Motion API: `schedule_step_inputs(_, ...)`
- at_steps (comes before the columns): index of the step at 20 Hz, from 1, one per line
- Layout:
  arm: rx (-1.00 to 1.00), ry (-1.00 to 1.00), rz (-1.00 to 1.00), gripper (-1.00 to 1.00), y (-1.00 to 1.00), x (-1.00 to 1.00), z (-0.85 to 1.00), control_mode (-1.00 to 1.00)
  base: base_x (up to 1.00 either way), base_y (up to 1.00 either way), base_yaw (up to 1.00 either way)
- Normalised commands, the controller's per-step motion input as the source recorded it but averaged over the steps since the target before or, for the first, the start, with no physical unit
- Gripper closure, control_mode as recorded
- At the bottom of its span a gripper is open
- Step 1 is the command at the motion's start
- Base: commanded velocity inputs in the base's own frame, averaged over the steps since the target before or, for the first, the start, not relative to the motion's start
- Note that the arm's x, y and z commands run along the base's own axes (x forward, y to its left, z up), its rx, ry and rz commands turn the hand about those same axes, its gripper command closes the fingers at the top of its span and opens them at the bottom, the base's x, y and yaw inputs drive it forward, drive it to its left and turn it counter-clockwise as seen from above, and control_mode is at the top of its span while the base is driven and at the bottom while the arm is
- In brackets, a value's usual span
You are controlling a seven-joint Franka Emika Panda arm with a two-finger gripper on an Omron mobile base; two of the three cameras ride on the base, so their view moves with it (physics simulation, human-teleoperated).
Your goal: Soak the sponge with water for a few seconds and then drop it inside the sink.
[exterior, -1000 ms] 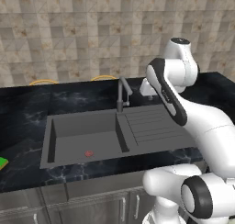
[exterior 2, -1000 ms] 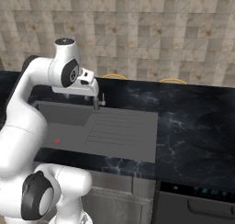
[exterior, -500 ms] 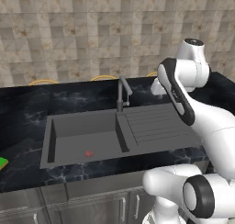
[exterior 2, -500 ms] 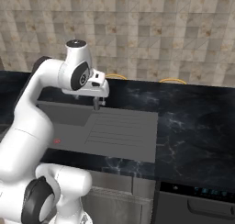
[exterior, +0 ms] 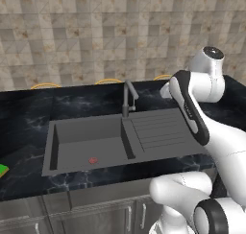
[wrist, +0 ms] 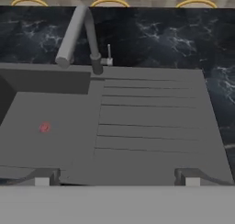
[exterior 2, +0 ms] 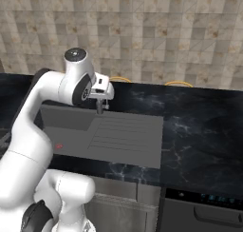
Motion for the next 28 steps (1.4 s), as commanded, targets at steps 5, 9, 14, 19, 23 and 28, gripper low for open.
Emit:
schedule_step_inputs(5,0.00,-0.23,0.01,-1.00,0.00,0.00,-0.03,-1.00,0.00,0.00,0.00)
schedule_step_inputs(9,0.00,-0.20,0.03,-1.00,0.00,0.00,-0.02,-1.00,0.00,0.00,0.00)
schedule_step_inputs(14,0.00,-0.21,0.04,-1.00,0.00,0.00,-0.06,-1.00,0.00,0.00,0.00)
schedule_step_inputs(19,0.00,-0.20,0.05,-1.00,0.00,0.00,-0.07,-1.00,0.00,0.00,0.00)
schedule_step_inputs(23,0.01,-0.19,0.06,-1.00,0.00,0.00,-0.06,-1.00,0.00,0.00,0.00)
schedule_step_inputs(28,0.00,-0.15,0.05,-1.00,0.00,0.00,-0.07,-1.00,0.00,0.00,0.00)
